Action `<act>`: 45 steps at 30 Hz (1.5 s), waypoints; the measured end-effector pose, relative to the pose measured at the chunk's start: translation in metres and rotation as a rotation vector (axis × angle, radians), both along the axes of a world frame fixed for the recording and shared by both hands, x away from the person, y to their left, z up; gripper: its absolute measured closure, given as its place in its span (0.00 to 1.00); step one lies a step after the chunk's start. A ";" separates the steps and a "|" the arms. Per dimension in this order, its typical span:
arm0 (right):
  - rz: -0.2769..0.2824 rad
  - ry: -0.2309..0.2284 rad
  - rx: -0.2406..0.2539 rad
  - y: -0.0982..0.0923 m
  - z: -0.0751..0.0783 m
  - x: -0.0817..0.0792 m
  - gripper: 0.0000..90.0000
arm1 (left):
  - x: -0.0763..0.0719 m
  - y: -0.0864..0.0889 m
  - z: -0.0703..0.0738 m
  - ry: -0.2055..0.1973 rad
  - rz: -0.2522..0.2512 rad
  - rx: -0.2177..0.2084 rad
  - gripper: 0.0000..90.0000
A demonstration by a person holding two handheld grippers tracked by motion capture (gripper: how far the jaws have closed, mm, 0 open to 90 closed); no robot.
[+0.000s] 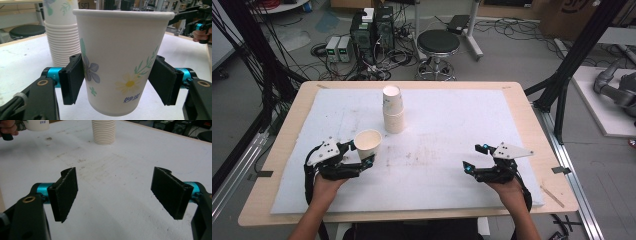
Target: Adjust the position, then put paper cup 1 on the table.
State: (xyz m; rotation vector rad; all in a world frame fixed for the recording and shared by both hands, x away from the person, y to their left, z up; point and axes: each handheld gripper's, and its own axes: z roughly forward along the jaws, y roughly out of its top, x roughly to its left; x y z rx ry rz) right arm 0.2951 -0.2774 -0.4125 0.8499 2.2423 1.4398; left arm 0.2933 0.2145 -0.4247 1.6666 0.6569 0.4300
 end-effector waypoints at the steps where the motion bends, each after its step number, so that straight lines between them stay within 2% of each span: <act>1: -0.003 -0.004 0.003 -0.001 0.000 0.000 0.25 | 0.000 0.002 0.000 0.001 0.012 -0.005 0.35; 9: -0.033 -0.011 0.017 -0.005 0.001 -0.001 0.25 | 0.001 0.014 0.000 0.003 0.045 -0.044 0.35; 19: -0.040 -0.017 0.017 -0.006 0.001 -0.003 0.25 | 0.002 0.018 0.001 -0.006 0.068 -0.047 0.35; 26: -0.045 -0.011 0.013 -0.006 0.000 -0.003 0.25 | 0.006 0.032 0.000 -0.013 0.123 -0.059 0.35; 33: -0.036 -0.014 0.005 -0.005 -0.001 -0.003 0.25 | 0.011 0.049 -0.003 -0.015 0.197 -0.019 0.35; 41: -0.033 -0.013 -0.001 -0.006 -0.002 -0.007 0.25 | 0.017 0.070 -0.014 0.055 0.311 0.030 0.35; 43: -0.036 -0.012 0.000 -0.006 -0.001 -0.007 0.25 | 0.020 0.072 -0.018 0.075 0.331 0.054 0.35; 45: -0.035 -0.016 -0.002 -0.007 -0.001 -0.008 0.25 | 0.022 0.074 -0.021 0.095 0.340 0.060 0.35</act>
